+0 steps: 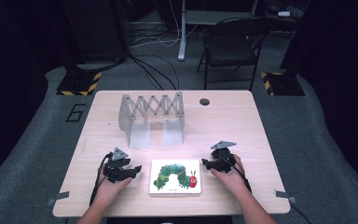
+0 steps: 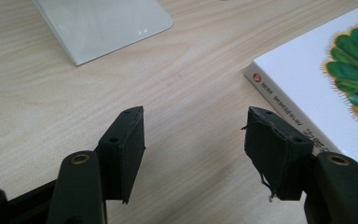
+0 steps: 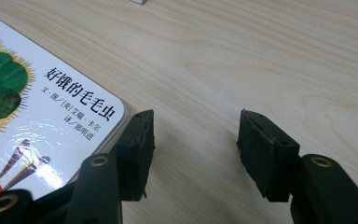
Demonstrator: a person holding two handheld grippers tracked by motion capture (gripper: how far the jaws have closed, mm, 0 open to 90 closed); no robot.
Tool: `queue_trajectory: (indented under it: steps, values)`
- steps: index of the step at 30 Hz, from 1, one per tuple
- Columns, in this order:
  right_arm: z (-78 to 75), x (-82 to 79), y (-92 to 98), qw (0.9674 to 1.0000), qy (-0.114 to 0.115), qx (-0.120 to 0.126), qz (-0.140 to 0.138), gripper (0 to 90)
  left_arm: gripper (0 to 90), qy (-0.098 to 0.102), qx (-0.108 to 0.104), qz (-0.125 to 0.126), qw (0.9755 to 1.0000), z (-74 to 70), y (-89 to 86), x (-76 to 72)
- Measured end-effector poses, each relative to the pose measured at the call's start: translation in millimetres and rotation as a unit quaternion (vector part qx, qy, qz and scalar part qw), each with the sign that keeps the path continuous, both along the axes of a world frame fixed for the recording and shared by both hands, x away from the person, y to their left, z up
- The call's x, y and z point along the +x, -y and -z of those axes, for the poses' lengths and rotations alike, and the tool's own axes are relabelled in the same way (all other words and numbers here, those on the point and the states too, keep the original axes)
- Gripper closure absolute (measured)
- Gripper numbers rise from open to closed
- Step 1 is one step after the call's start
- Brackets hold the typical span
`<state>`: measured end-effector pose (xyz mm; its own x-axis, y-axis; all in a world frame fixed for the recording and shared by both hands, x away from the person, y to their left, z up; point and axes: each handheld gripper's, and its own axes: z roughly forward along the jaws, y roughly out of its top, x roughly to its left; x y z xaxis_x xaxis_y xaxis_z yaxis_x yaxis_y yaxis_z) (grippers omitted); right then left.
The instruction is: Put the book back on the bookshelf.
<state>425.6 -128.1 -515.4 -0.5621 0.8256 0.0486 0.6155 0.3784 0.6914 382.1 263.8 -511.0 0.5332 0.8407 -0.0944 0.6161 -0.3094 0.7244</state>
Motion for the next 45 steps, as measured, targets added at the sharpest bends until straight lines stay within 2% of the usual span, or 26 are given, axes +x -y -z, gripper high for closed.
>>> queue_trajectory:
  steps: [1,2,5,8,12,16,17,19,20,24,25,28,32,34,35,37,39,43,45]
  values:
    - [0.0,-0.1,0.1,1.0000,-0.003,0.004,0.000,46.4,37.9,0.008,-0.001,0.002,1.0000,-0.2,0.9,-0.8]
    - [-0.4,-0.1,0.8,1.0000,-0.006,0.006,0.002,46.8,38.3,0.003,0.002,0.008,1.0000,-2.3,0.8,-2.1]
    - [-1.5,0.3,1.2,0.9999,-0.008,0.010,0.006,47.0,39.0,0.008,-0.001,0.008,0.9999,-3.1,3.0,-5.1]
    - [-6.0,-2.3,-0.3,0.9998,-0.012,0.011,0.009,48.5,39.5,-0.001,-0.002,0.015,0.9999,-7.7,5.0,-9.9]
    - [-10.0,-4.1,1.3,1.0000,-0.001,0.008,-0.003,51.0,39.0,0.004,-0.005,0.019,0.9998,-10.5,7.9,-13.1]
    - [-15.9,-7.6,0.2,0.9997,0.000,0.021,0.009,51.9,38.8,0.006,-0.013,0.028,0.9995,-14.5,12.6,-19.5]
    - [-17.5,-7.6,2.0,0.9999,0.006,0.014,-0.002,52.0,38.6,0.004,-0.013,0.029,0.9995,-15.7,13.1,-21.1]
    - [-19.8,-9.4,1.0,0.9998,0.008,0.020,0.000,52.1,36.8,0.011,-0.019,0.031,0.9993,-16.2,14.9,-24.1]
    - [-21.0,-10.4,0.9,0.9998,0.006,0.020,-0.002,52.1,36.4,0.005,-0.019,0.035,0.9992,-18.1,15.4,-26.2]
    - [-24.7,-14.6,-2.8,0.9996,0.015,0.024,-0.006,51.5,35.3,0.015,-0.016,0.050,0.9985,-23.5,20.1,-34.5]
    - [-26.0,-16.3,-4.4,0.9996,0.010,0.028,-0.005,51.2,34.7,0.016,-0.019,0.049,0.9985,-23.5,21.4,-36.9]
    - [-27.8,-18.6,-7.4,0.9994,0.012,0.030,-0.015,50.0,34.1,0.013,-0.018,0.057,0.9982,-21.9,25.8,-44.0]
    - [-27.3,-20.9,-10.1,0.9991,0.007,0.037,-0.018,49.2,34.1,0.012,0.004,0.082,0.9965,-20.5,34.2,-49.6]
    - [-27.5,-22.4,-12.5,0.9988,-0.002,0.047,-0.017,48.7,33.8,0.012,0.003,0.088,0.9961,-19.5,37.7,-51.5]
    - [-27.2,-22.7,-14.1,0.9986,0.001,0.049,-0.018,48.7,32.9,0.009,0.007,0.096,0.9954,-19.5,38.4,-51.8]
    - [-26.9,-24.1,-17.7,0.9987,-0.002,0.045,-0.022,48.4,31.9,0.006,0.008,0.100,0.9949,-17.8,40.8,-53.0]
    - [-25.3,-23.9,-20.6,0.9987,-0.001,0.042,-0.029,48.2,31.7,0.008,0.006,0.108,0.9941,-16.4,43.0,-53.4]
    - [-21.6,-24.0,-25.9,0.9985,-0.012,0.043,-0.032,47.0,30.6,0.012,0.000,0.118,0.9930,-13.7,47.8,-54.0]
    - [-20.3,-23.7,-28.4,0.9983,-0.014,0.044,-0.035,46.2,29.2,0.004,-0.005,0.123,0.9924,-11.8,50.1,-54.3]
